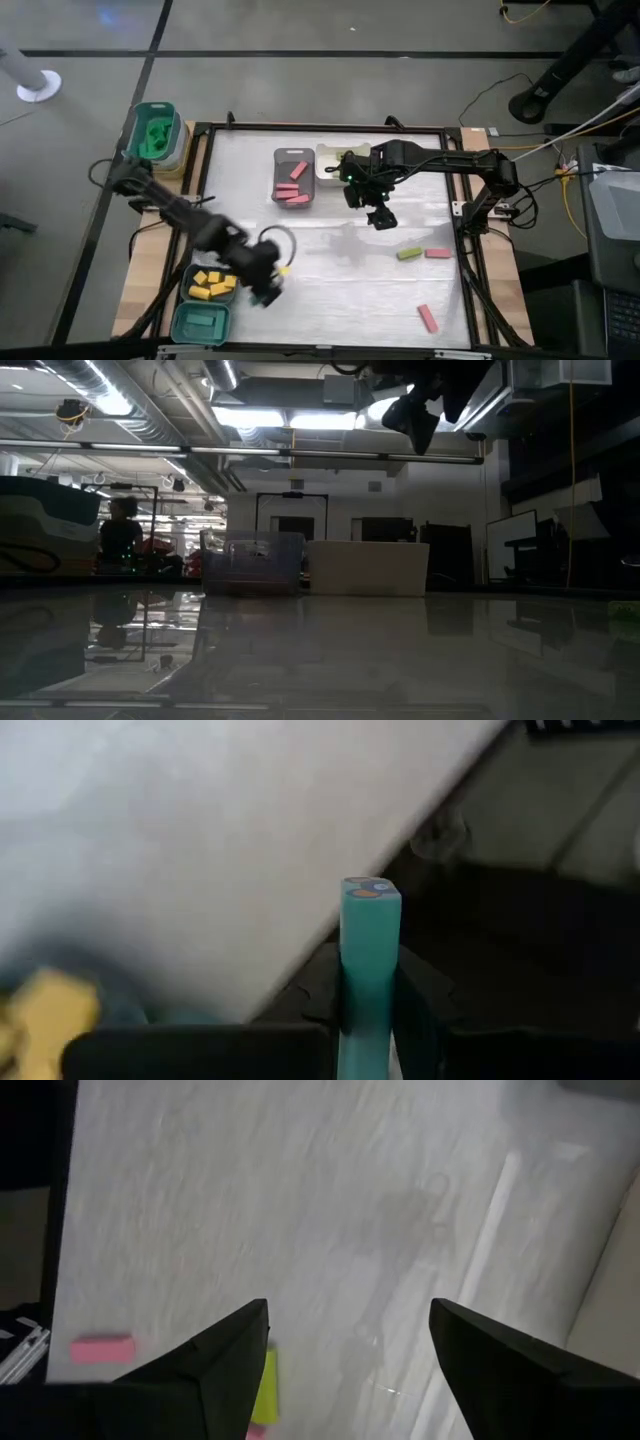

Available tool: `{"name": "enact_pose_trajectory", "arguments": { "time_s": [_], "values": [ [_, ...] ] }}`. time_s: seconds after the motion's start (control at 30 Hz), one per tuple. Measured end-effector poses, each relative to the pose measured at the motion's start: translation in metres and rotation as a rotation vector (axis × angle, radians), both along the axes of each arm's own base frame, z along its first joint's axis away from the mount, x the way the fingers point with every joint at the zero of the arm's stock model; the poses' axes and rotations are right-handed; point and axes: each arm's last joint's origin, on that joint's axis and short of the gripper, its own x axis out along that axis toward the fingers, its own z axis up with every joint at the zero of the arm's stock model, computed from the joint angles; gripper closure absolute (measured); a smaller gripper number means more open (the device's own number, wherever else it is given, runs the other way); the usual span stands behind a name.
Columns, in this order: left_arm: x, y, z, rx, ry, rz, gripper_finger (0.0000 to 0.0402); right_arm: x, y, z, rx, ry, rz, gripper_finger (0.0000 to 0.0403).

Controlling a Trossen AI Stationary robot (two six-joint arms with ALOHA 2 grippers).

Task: Sort blocks
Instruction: Put the light blue block into the light blue bin

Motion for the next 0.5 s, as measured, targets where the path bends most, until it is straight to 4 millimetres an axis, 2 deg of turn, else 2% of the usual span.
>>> {"name": "enact_pose_trajectory", "arguments": {
  "time_s": [0.07, 0.17, 0.3, 0.4, 0.5],
  "values": [
    [-0.017, -0.016, 0.008, -0.040, -0.003, -0.026, 0.0360, 0.000, 0.000, 0.000, -0.004, 0.003, -0.010, 0.0125],
    [-0.042, -0.045, 0.009, -0.067, 0.027, -0.095, 0.0355, 0.001, 0.000, 0.000, -0.001, 0.004, -0.030, 0.0125],
    [-0.076, -0.079, -0.003, -0.042, 0.095, -0.213, 0.0343, 0.001, 0.000, 0.000, -0.003, 0.001, -0.037, 0.0125],
    [-0.096, -0.092, -0.015, 0.020, 0.190, -0.240, 0.0340, 0.002, -0.001, 0.000, -0.005, 0.003, -0.059, 0.0125],
    [-0.106, -0.098, -0.027, 0.096, 0.272, -0.223, 0.0342, 0.002, -0.001, 0.000, 0.007, 0.020, -0.135, 0.0125]
  ]
}}
